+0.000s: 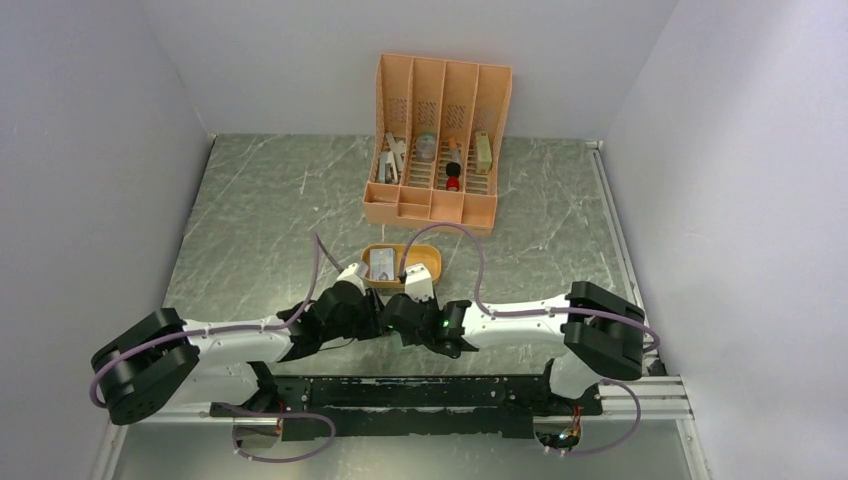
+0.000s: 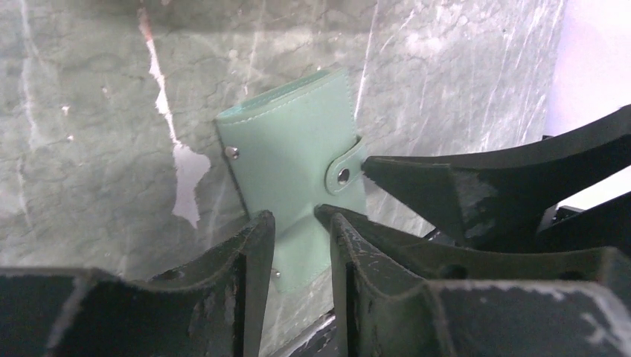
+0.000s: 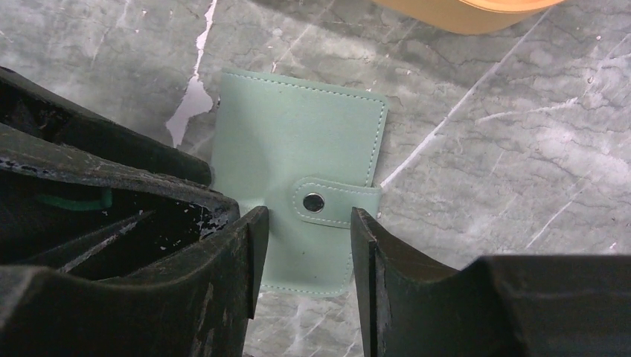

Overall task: Put the credit cards into the card holder
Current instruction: Open the card holder at the center of the board.

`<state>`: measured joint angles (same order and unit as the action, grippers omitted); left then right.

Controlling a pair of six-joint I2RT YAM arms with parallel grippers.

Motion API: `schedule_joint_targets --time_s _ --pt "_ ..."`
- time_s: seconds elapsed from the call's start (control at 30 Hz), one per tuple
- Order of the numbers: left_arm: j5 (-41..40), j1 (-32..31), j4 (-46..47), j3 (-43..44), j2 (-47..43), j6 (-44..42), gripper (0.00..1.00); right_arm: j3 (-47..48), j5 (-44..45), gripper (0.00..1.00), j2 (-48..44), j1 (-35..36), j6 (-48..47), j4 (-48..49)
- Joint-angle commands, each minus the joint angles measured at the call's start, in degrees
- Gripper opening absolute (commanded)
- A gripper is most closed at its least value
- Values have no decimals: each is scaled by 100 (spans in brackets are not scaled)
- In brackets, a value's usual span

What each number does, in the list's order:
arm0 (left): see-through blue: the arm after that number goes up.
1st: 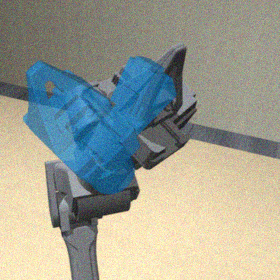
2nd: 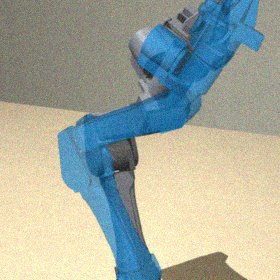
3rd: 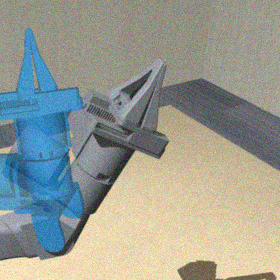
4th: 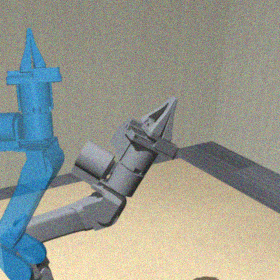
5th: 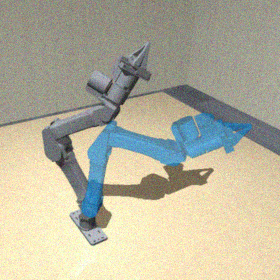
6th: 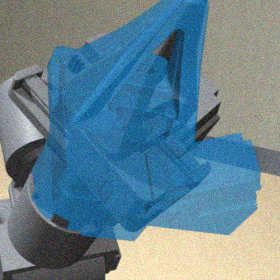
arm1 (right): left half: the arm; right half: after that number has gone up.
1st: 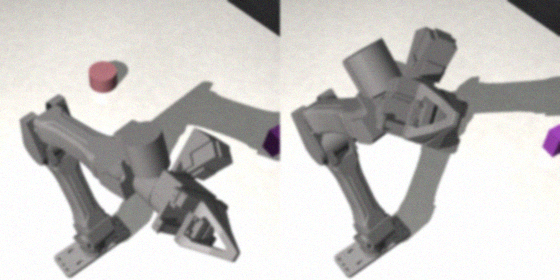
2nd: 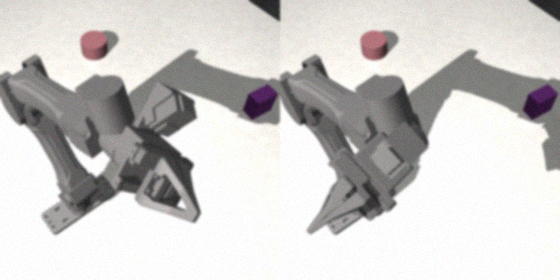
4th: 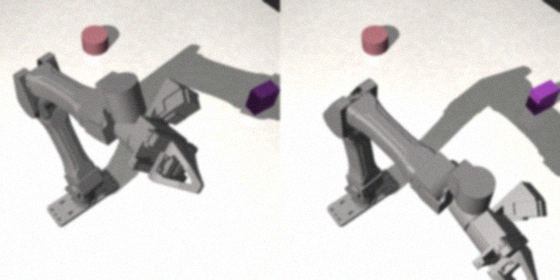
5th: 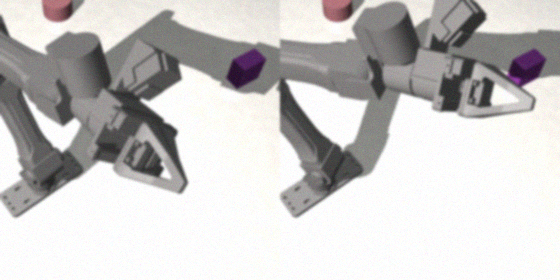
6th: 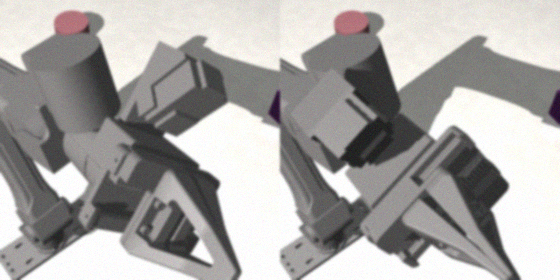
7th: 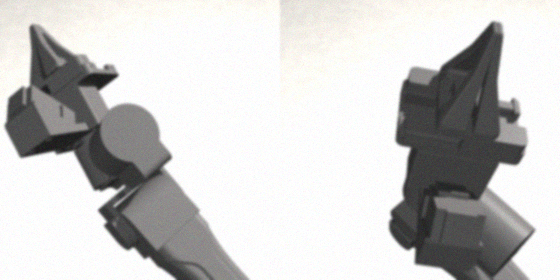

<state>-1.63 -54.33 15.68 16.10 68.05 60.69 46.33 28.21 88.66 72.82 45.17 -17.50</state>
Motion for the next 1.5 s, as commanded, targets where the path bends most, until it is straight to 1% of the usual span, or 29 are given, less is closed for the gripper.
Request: schedule_joint_targets --time_s 0.0,0.37,0.63,1.03,1.27,1.47 --pt "237 72 275 304 206 -88 37 140 216 48 112 -56 -16 -62" --pt "336 180 539 247 709 -30 21 223 248 47 314 -75 -104 -100" --pt "312 288 481 164 843 -43 6 359 477 47 581 -75 -194 -241" --pt "422 300 705 28 1097 -48 5 561 851 43 873 -75 -283 -500" --pt "464 305 752 31 1166 -87 5 566 976 36 901 -75 -312 -563" --pt "470 303 733 37 1191 -136 5 562 1105 29 873 -77 -343 -648"
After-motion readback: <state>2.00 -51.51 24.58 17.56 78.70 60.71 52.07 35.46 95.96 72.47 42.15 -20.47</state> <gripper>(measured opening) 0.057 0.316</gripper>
